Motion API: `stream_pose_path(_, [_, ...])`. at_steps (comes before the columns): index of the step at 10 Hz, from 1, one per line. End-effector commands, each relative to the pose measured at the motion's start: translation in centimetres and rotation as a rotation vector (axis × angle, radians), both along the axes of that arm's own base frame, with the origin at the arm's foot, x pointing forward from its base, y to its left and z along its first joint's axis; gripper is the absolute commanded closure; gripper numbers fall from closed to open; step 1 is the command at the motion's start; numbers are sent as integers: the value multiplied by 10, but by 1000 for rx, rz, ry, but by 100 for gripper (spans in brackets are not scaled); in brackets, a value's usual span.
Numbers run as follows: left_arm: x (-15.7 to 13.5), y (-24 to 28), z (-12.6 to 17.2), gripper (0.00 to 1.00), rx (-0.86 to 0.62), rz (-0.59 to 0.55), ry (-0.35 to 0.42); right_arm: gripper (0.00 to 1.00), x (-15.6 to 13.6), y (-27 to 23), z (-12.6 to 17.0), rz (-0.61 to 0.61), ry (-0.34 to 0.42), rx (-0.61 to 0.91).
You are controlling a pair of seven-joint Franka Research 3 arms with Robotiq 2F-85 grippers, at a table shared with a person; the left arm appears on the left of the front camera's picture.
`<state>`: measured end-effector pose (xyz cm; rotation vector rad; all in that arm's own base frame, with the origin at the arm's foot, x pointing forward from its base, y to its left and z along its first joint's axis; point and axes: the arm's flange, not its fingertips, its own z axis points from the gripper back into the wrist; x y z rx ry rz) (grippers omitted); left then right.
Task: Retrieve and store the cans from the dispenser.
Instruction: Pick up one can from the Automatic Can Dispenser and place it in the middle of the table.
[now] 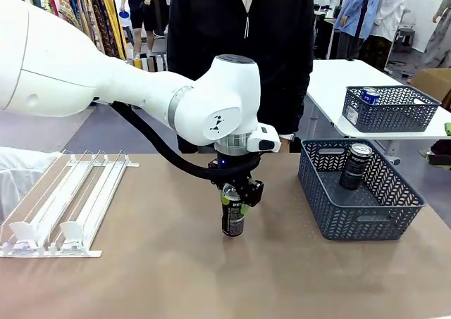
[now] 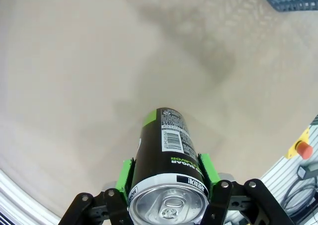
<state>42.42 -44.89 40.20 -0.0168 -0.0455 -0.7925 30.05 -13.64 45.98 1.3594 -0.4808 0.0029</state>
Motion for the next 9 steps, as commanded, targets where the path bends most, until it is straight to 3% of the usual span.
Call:
stream_pose_path(1, [-2,-3,4,100,12,19,-4,0,1,1,4,-6,-15,18])
stream_pose_path(2, [-2,-2,4,68,12,22,-9,0,1,1,4,-6,-15,18])
stream_pose_path(3, [-1,-2,3,11,13,27,-12,0,1,1,4,-6,-15,18])
stream_pose_path(4, [-2,-1,3,0,12,30,-16,0,1,1,4,-6,-15,18])
stream_pose_path(7, [-4,4,9,0,6,43,-38,0,1,1,4,-6,-15,18])
stream_pose_path(9, [-7,25,36,0,-52,80,-55,0,1,1,4,-6,-15,18])
